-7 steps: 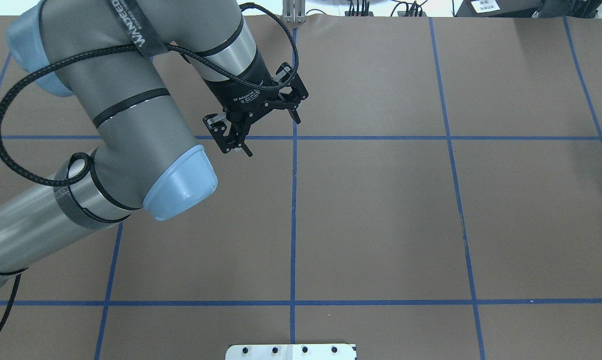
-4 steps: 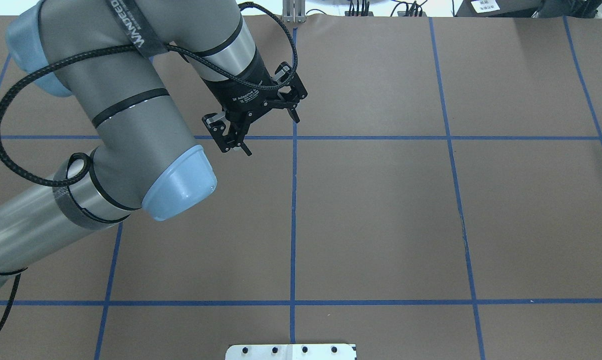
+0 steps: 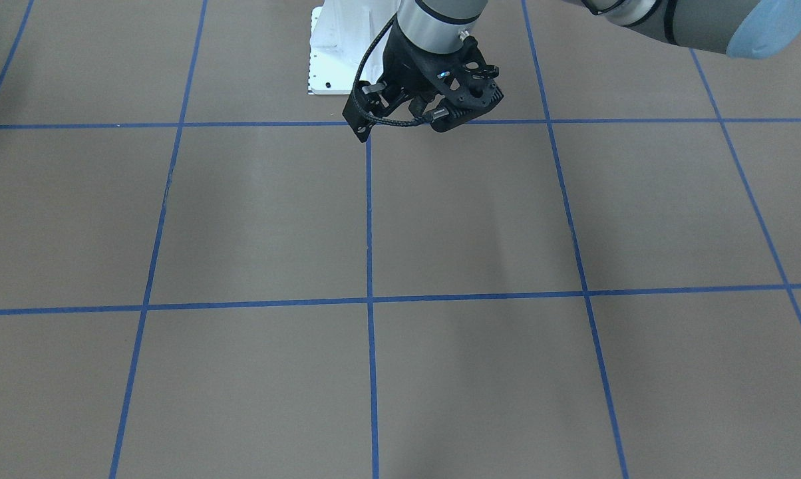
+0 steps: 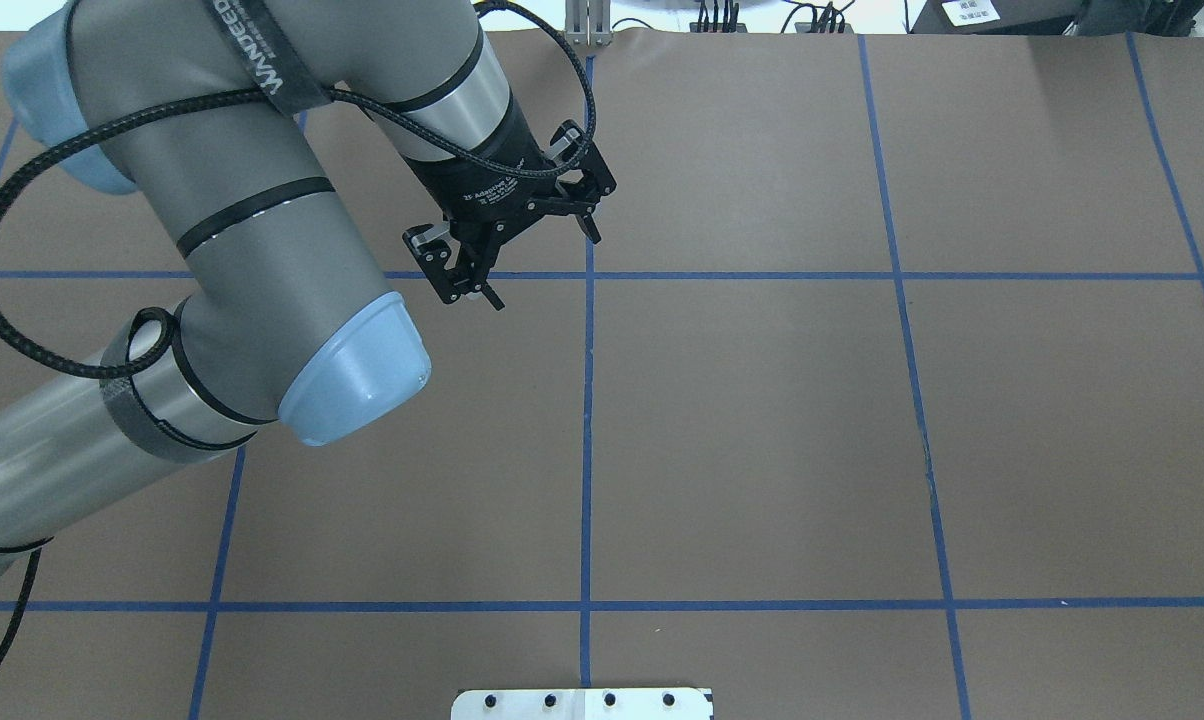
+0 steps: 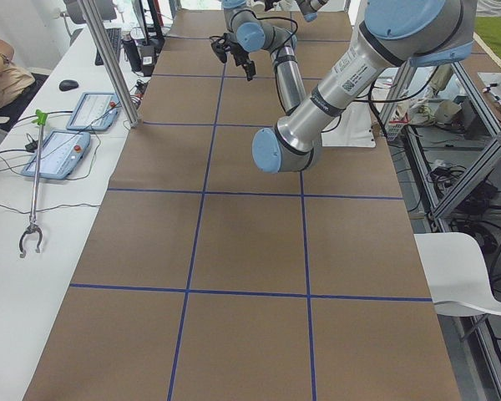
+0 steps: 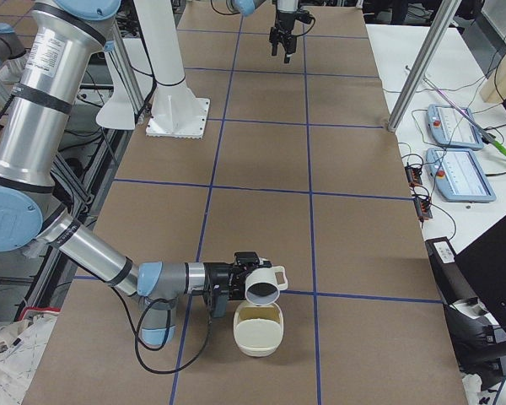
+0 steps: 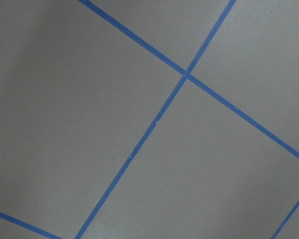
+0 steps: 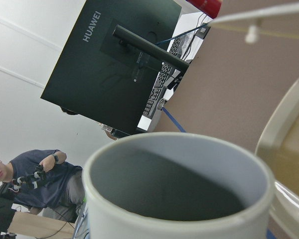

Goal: Left arm hands cup to right arm to dump lemon

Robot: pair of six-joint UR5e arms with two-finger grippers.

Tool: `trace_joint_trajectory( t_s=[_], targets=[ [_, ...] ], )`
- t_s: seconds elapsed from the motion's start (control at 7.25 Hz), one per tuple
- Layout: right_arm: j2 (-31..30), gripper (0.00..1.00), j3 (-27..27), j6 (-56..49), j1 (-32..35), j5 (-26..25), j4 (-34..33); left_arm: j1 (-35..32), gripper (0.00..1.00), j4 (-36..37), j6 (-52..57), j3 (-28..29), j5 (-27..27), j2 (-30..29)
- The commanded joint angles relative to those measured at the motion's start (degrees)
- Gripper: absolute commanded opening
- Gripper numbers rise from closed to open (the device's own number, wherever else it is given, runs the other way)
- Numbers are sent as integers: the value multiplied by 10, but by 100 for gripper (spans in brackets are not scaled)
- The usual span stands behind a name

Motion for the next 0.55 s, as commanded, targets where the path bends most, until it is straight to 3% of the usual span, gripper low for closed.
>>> trace_joint_trajectory(
  t_s=[0.0,0.41],
  targets=[
    [5,0,-8,120,6,1,8,0,100,0,-1,-7,0,0],
    [28,1,-73,266,16,-1,85,0,100,0,-1,-7,0,-1]
  ],
)
